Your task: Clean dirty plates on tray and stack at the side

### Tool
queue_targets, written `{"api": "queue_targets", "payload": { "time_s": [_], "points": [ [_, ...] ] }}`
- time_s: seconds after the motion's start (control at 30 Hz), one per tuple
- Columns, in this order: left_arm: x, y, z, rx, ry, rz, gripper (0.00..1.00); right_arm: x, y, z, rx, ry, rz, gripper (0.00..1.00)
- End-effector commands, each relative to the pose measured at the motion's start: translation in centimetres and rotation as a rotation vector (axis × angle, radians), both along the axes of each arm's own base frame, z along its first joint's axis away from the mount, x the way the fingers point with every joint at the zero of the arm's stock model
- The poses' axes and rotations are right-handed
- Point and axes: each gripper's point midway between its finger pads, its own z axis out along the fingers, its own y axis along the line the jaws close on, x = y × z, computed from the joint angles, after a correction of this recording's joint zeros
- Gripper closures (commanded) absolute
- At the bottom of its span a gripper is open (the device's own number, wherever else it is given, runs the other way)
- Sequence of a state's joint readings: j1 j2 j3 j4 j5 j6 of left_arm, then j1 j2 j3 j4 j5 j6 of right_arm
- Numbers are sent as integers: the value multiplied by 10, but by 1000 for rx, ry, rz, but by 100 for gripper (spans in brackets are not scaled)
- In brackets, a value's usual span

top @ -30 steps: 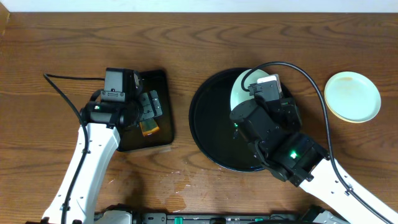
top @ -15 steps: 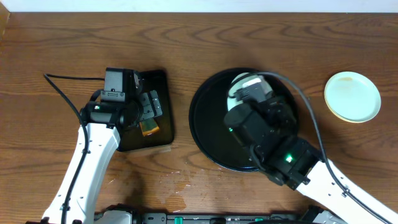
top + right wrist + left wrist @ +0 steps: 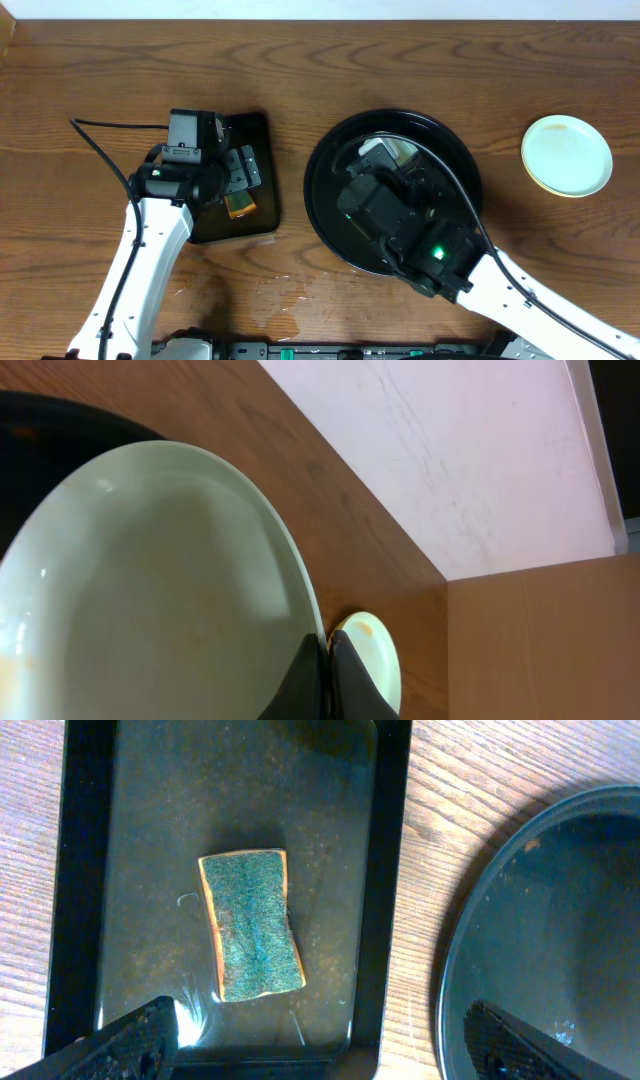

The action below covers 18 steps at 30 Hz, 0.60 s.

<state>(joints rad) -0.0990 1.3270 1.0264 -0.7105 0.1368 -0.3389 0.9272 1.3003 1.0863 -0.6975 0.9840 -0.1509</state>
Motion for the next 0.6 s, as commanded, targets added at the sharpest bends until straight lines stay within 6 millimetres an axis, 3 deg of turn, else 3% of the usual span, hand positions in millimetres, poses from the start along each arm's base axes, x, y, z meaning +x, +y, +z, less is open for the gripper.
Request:
{"api": "queue_targets", "payload": {
  "time_s": [0.0, 0.3, 0.47, 0.57],
  "points": [
    [3, -1, 3, -5, -6, -10, 8, 1, 0, 5, -27, -25, -11, 99],
    [3, -1, 3, -4, -6, -10, 8, 4, -8, 15, -36, -83, -60, 99],
    [3, -1, 3, -4, -6, -10, 8, 20, -34, 23, 18, -133, -177, 99],
    [3, -1, 3, -5, -6, -10, 8, 35, -66, 15, 110, -122, -291, 99]
  ]
}}
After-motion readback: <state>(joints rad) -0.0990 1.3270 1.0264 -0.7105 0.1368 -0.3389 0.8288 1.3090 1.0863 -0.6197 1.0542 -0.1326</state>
